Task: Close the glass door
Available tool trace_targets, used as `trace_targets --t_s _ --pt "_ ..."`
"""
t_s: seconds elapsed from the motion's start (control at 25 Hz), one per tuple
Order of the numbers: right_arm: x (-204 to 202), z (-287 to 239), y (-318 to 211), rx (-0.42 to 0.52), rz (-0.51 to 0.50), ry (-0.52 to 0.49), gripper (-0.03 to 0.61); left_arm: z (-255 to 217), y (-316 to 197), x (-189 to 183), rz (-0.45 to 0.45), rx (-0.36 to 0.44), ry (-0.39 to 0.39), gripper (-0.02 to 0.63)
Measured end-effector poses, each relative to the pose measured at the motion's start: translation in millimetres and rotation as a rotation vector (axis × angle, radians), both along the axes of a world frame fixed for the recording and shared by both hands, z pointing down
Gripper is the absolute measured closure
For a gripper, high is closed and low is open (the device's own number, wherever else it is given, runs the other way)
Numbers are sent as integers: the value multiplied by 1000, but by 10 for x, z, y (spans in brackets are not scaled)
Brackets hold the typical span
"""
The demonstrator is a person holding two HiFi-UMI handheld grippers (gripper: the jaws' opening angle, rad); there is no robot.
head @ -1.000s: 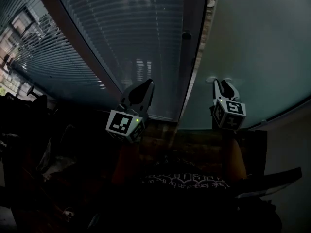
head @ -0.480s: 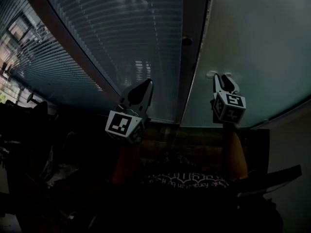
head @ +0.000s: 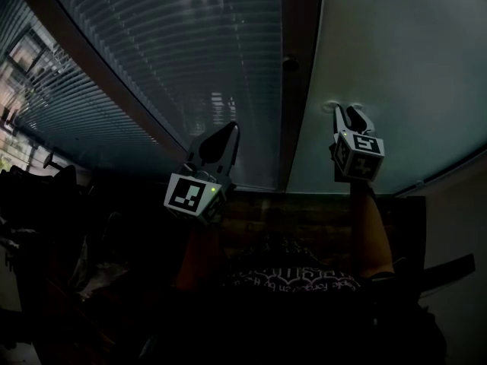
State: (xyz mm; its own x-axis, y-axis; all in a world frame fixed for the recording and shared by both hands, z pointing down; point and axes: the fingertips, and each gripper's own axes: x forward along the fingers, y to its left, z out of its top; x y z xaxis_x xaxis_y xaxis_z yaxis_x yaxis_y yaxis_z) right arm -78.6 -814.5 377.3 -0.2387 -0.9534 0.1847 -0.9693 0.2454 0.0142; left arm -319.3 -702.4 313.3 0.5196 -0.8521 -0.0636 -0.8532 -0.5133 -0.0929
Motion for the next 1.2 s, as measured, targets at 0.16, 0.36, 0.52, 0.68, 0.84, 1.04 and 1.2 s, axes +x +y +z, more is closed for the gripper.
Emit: trace_targets --t_s 0.16,0.36,0.52,0.68,0.84,1.04,1.2 --pt "-11 25 -97 -6 7 -2 478 18 -41 -20 2 -1 4 611" --pt "11 62 -139 -7 16 -5 479 71 -50 -2 7 -6 -3 611" --pt "22 82 -157 -8 16 -8 478 101 -55 13 10 -6 -17 611" --pt "24 99 -188 -8 13 -6 477 90 -79 31 11 -1 -13 611" --pt "10 63 -164 -6 9 -3 477 59 -74 39 17 3 -10 611" --pt "-4 52 -158 -5 14 1 471 34 -50 93 31 6 -11 611" --pt "-12 49 -162 -4 10 12 471 2 -69 110 37 8 -8 611"
